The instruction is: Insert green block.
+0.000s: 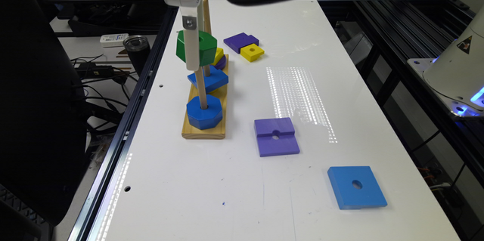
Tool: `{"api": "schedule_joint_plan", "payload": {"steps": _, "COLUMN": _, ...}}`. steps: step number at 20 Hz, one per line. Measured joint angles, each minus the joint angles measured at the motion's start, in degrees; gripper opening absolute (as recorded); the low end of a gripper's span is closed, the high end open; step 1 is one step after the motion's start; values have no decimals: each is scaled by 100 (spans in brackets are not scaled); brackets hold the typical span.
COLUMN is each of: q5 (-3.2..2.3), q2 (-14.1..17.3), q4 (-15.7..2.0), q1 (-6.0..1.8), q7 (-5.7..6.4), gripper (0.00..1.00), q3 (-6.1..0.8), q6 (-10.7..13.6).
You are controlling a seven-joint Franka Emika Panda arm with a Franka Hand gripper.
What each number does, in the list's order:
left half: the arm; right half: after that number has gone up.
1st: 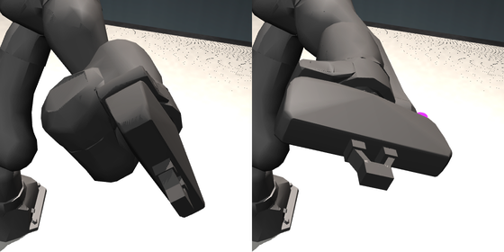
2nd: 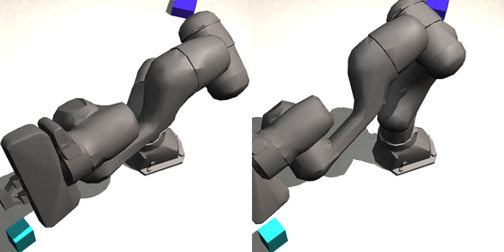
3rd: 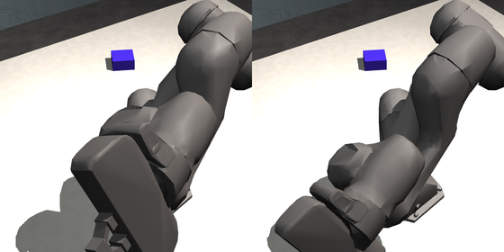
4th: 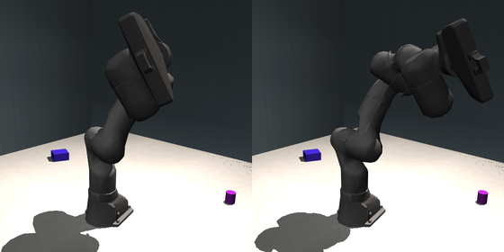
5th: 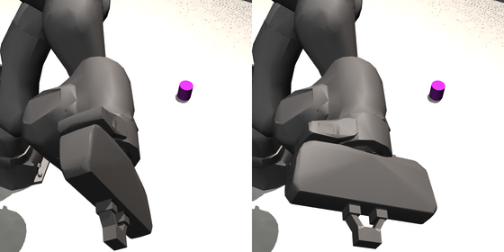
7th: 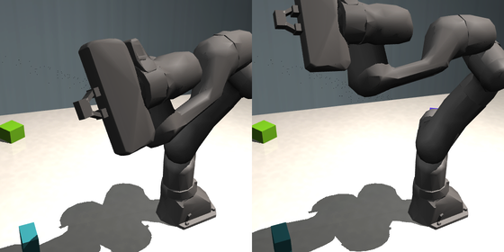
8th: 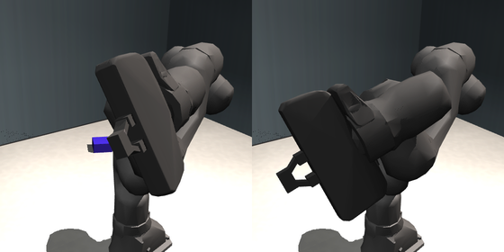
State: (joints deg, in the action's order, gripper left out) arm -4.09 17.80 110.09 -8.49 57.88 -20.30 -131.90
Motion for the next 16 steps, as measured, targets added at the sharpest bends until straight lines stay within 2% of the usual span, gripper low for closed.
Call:
{"api": "schedule_joint_plan", "payload": {"steps": 8, "q5": -3, "q2": 21, "q4": 9, "q1": -1, "q7": 0, "gripper": 0, "q3": 3, "q6": -27}}
{"api": "schedule_joint_plan", "payload": {"steps": 16, "q5": -55, "q2": 138, "q4": 9, "q1": -4, "q7": 0, "gripper": 0, "q3": 11, "q6": -148}}
